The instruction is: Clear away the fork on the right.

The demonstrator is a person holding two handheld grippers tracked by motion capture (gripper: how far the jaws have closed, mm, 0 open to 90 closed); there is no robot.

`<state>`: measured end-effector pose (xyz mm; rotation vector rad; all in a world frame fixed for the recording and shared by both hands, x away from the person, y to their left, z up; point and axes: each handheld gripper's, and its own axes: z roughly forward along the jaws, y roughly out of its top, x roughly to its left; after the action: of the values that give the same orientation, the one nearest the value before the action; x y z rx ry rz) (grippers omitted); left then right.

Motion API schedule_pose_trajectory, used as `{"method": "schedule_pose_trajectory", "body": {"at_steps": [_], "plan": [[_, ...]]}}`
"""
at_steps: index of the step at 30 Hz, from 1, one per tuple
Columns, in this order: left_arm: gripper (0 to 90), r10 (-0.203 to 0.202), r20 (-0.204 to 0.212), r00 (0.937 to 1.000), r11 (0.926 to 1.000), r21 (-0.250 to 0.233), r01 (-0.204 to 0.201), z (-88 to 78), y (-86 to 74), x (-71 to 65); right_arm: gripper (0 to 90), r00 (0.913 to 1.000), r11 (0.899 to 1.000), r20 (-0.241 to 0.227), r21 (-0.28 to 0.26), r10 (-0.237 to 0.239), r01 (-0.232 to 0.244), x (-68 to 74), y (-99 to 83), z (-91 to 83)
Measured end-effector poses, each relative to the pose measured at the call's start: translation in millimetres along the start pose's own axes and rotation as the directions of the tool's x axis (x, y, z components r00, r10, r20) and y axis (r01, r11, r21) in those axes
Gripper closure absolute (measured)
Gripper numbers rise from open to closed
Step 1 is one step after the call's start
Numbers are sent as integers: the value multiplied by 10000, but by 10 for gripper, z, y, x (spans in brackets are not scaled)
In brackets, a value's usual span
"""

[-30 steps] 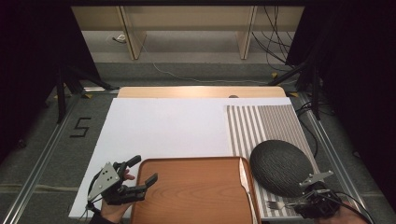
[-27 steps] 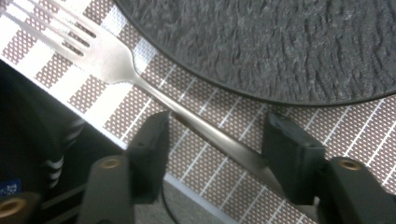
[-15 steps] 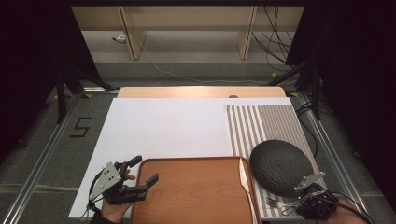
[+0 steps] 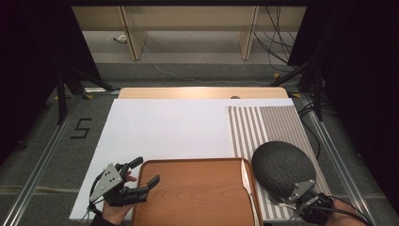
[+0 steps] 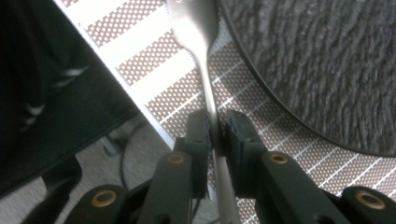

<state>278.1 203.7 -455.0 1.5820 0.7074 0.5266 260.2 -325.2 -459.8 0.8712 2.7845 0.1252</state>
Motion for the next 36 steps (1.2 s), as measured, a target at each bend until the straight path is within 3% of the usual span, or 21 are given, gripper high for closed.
{"method": "schedule_pose_trajectory", "body": {"at_steps": [2,3,6,7,16,20,23,25,28,33,34,36], "plan": [[163,32,-10,10000,10000,9,-32,2,1,-4,821,9999,9998,-40,151,-99,100,13,12,-3],[163,41,-1,10000,10000,13,-41,4,1,-6,839,9982,9978,-62,310,-592,593,28,37,-1],[163,13,-2,10000,10000,14,-13,4,-1,-2,848,9961,9942,-32,599,-887,888,48,71,-1],[164,7,-17,10000,10000,20,-7,3,-1,1,852,9926,9904,-26,659,-1213,1212,46,87,1],[163,22,-11,10000,10000,15,-22,0,2,0,855,9862,9851,-123,454,-1654,1658,92,111,-37],[163,16,-15,10000,10000,8,-16,0,3,1,856,9845,9843,-120,-239,-1752,1749,102,122,-107],[163,22,-15,10000,10000,4,-22,-3,3,1,855,9842,9813,311,-781,-1740,1760,100,138,-164],[163,-9,-21,10000,10000,-30,9,-4,4,4,856,9855,9753,224,-1419,-1680,1695,91,139,-192],[163,-12,-25,10000,10000,-40,12,-6,5,5,856,9893,9639,666,-2255,-1299,1417,83,163,-247],[163,-13,-47,10000,10000,-30,13,-5,5,6,856,9951,9247,212,-3679,-969,979,62,175,-336],[163,-15,-45,10000,10000,-32,15,-6,5,6,856,9951,9247,212,-3679,-969,979,62,175,-336],[163,-21,-65,10000,10000,-68,21,-10,8,9,856,9977,9110,1,-4077,-677,619,70,191,-371]]}}
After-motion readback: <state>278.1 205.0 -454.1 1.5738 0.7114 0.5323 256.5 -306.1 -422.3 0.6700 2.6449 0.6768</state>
